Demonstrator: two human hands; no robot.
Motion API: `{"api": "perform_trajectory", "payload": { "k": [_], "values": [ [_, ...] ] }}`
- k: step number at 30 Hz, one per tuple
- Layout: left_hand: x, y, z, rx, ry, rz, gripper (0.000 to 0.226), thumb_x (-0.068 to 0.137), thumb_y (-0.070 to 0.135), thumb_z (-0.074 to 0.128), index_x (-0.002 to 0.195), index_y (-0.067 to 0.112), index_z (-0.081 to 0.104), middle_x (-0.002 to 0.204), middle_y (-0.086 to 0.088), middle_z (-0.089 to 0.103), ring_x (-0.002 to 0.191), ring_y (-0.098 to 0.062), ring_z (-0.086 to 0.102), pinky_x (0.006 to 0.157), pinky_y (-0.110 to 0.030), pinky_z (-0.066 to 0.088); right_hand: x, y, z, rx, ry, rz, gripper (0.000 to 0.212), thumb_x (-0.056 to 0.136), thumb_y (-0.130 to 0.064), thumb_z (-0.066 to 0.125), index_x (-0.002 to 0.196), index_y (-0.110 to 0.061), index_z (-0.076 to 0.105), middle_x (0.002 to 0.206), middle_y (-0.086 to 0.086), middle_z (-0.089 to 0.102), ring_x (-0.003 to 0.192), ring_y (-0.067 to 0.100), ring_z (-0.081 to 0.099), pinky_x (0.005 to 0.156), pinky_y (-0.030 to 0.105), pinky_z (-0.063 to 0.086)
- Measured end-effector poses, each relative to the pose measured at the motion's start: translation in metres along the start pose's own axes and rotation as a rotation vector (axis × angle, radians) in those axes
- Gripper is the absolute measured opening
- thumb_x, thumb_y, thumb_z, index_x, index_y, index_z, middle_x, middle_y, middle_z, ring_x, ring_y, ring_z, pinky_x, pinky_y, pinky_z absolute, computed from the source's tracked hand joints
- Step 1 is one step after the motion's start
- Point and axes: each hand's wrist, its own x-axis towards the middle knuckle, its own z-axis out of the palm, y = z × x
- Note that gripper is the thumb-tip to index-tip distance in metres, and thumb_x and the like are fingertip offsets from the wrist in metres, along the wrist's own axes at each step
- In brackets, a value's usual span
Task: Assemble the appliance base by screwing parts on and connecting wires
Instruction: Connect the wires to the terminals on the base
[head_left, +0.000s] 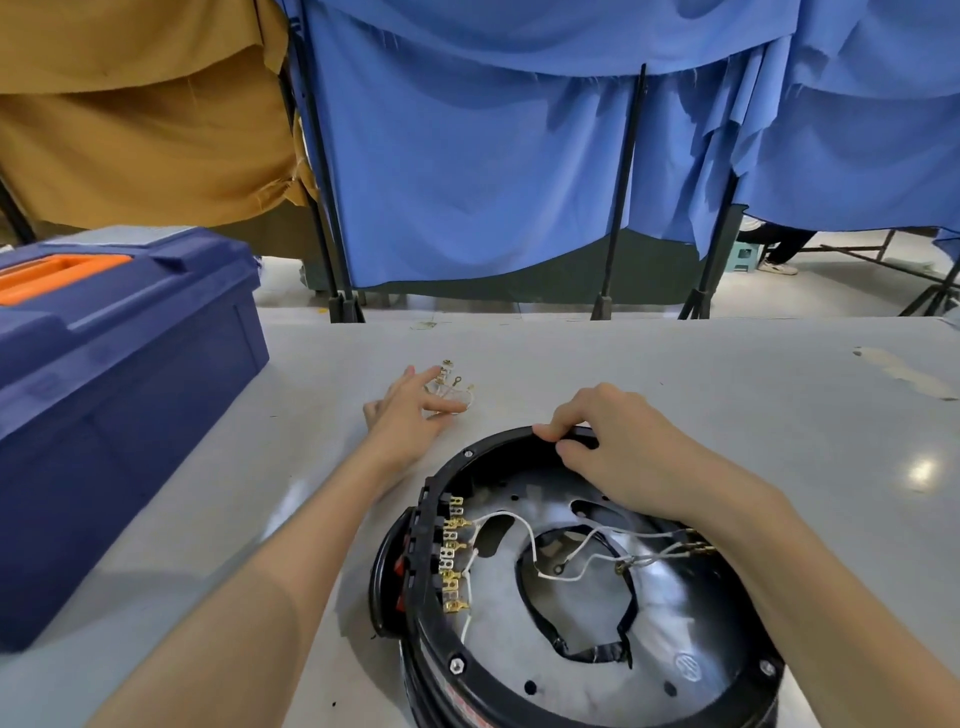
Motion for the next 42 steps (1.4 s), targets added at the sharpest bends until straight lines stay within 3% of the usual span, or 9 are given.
{"api": "perform_trajectory", "payload": {
  "k": [6, 9, 13, 16, 21, 29, 36, 38, 42],
  "values": [
    [0.004, -0.006, 0.003, -0.002, 0.020, 0.004, 0.029, 0.101, 0.031, 0.051, 0.125, 0.028, 0.066, 0.140, 0.014, 0.054, 0.139, -0.006, 0.034, 0.097, -0.029, 0.013, 0.000, 0.001, 0.000, 0.022, -0.001, 0.002, 0.026, 0.096, -0.014, 0.052, 0.111, -0.026, 0.070, 0.116, -0.006, 0.064, 0.112, 0.026, 0.056, 0.103, 0.048, 0.040],
    [0.003, -0.003, -0.010, -0.240, 0.046, 0.025, 0.027, 0.100, 0.030, 0.052, 0.118, 0.022, 0.070, 0.133, 0.013, 0.060, 0.129, -0.011, 0.048, 0.111, -0.033, 0.023, 0.000, 0.001, 0.000, 0.032, -0.002, 0.003, 0.027, 0.096, -0.013, 0.052, 0.113, -0.025, 0.070, 0.118, -0.006, 0.064, 0.112, 0.027, 0.055, 0.103, 0.048, 0.040],
    [0.000, 0.002, -0.035, -0.416, 0.141, 0.083, 0.022, 0.097, 0.009, 0.057, 0.115, 0.011, 0.071, 0.120, 0.003, 0.067, 0.111, -0.007, 0.060, 0.091, -0.006, 0.041, -0.001, 0.002, -0.001, 0.042, 0.001, 0.006, 0.026, 0.096, -0.013, 0.053, 0.113, -0.025, 0.069, 0.114, -0.009, 0.062, 0.112, 0.026, 0.055, 0.102, 0.047, 0.041],
    [-0.004, 0.006, -0.050, -0.433, 0.255, 0.101, 0.025, 0.093, -0.003, 0.058, 0.110, 0.010, 0.072, 0.109, 0.000, 0.070, 0.101, -0.010, 0.066, 0.096, -0.017, 0.048, -0.002, 0.001, -0.002, 0.047, 0.002, -0.002, 0.027, 0.096, -0.014, 0.053, 0.114, -0.025, 0.070, 0.115, -0.008, 0.064, 0.109, 0.024, 0.057, 0.098, 0.044, 0.045],
    [-0.014, 0.018, -0.063, -0.364, 0.406, 0.151, 0.026, 0.094, -0.006, 0.054, 0.110, 0.004, 0.072, 0.103, -0.007, 0.072, 0.094, -0.014, 0.067, 0.085, -0.014, 0.050, -0.003, 0.001, -0.005, 0.073, -0.008, -0.019, 0.028, 0.096, -0.014, 0.053, 0.117, -0.022, 0.070, 0.115, -0.005, 0.067, 0.105, 0.020, 0.059, 0.095, 0.038, 0.048],
    [-0.024, 0.039, -0.073, -0.331, 0.554, 0.213, 0.023, 0.093, -0.005, 0.056, 0.107, 0.002, 0.073, 0.104, -0.007, 0.072, 0.091, -0.019, 0.070, 0.087, -0.028, 0.055, -0.004, 0.000, -0.008, 0.096, 0.011, -0.077, 0.024, 0.097, -0.018, 0.055, 0.112, -0.017, 0.074, 0.109, -0.001, 0.073, 0.100, 0.017, 0.064, 0.093, 0.031, 0.050],
    [-0.032, 0.049, -0.050, -0.669, 0.487, 0.015, 0.022, 0.091, -0.004, 0.061, 0.109, 0.003, 0.072, 0.101, -0.009, 0.073, 0.083, -0.011, 0.072, 0.071, -0.012, 0.054, -0.001, 0.002, -0.002, 0.360, 0.070, -0.150, 0.058, 0.098, -0.030, 0.057, 0.148, -0.041, 0.031, 0.108, -0.010, 0.072, 0.100, 0.000, 0.063, 0.074, 0.003, 0.043],
    [-0.034, 0.053, -0.042, -0.777, 0.456, -0.040, 0.022, 0.091, -0.003, 0.061, 0.105, 0.007, 0.074, 0.098, -0.008, 0.074, 0.083, -0.011, 0.073, 0.072, -0.014, 0.055, -0.001, 0.002, -0.002, 0.402, 0.065, -0.170, 0.059, 0.098, -0.030, 0.056, 0.149, -0.044, 0.028, 0.112, -0.012, 0.072, 0.104, -0.002, 0.063, 0.083, 0.006, 0.043],
    [-0.035, 0.060, -0.033, -0.949, 0.382, -0.114, 0.022, 0.091, -0.002, 0.061, 0.098, 0.013, 0.076, 0.093, -0.007, 0.076, 0.085, -0.013, 0.074, 0.075, -0.017, 0.056, 0.001, 0.002, -0.002, 0.396, 0.076, -0.184, 0.044, 0.099, -0.021, 0.054, 0.143, -0.023, 0.050, 0.135, -0.010, 0.060, 0.121, 0.000, 0.055, 0.102, 0.016, 0.037]
  ]
}}
